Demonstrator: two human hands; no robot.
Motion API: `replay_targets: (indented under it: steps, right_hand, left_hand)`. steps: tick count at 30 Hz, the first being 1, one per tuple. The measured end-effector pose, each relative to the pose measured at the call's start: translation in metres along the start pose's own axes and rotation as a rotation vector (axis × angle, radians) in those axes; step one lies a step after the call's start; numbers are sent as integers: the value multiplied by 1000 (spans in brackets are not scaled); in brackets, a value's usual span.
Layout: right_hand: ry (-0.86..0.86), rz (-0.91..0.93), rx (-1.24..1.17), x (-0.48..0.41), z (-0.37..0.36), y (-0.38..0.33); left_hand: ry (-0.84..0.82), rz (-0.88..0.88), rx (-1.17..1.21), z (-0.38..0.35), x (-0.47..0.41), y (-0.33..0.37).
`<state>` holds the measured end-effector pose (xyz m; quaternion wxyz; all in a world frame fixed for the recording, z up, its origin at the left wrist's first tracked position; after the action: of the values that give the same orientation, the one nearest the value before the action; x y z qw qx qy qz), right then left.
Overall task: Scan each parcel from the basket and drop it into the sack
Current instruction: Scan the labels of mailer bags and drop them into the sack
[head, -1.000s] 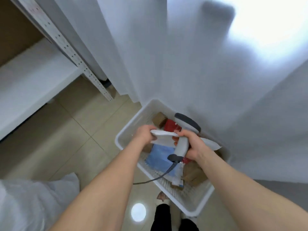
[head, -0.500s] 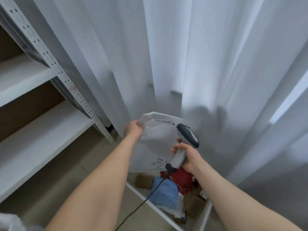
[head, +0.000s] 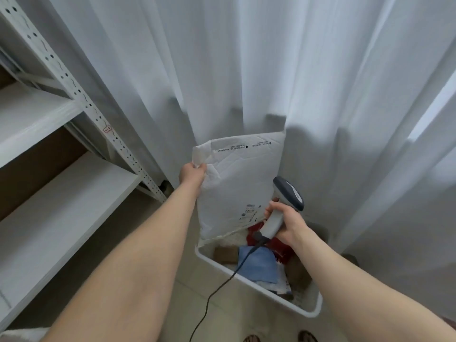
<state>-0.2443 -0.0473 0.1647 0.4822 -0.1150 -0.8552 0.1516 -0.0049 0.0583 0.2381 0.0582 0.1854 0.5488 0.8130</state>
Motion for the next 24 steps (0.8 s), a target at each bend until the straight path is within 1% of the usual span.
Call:
replay_targets:
  steps: [3,6,11,17,20,24]
  right_hand:
    - [-10,-70,18,8,-10,22]
    - [-9,-116,73,16,-13,29]
    - [-39,-88,129,41,-14,5]
    - [-62,-26,208,76,-15,-32]
    - [-87,-40,185,86,-16,-31]
    - [-66,-94,182,84,-5,-10]
  left_hand:
    - [51,60,75,13,11,-11]
    - [94,99,138,22,21,-20]
    - [140,127,184,30,45,-17]
    - [200,119,227,41,77,3]
    - [221,115,291,46,89,11]
    - [271,133,309,53,105,12]
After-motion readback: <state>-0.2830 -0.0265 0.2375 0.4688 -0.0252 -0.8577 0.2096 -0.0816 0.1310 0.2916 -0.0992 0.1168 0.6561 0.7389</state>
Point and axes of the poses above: each hand's wrist, its own x-axis away from the middle knuckle, its own z-axis out of the back of the hand, y = z × x, the point moved 6 cm from there along -x, towards the middle knuckle, and after that the axes turned 8 degrees about -z, right-handed, at the moved point
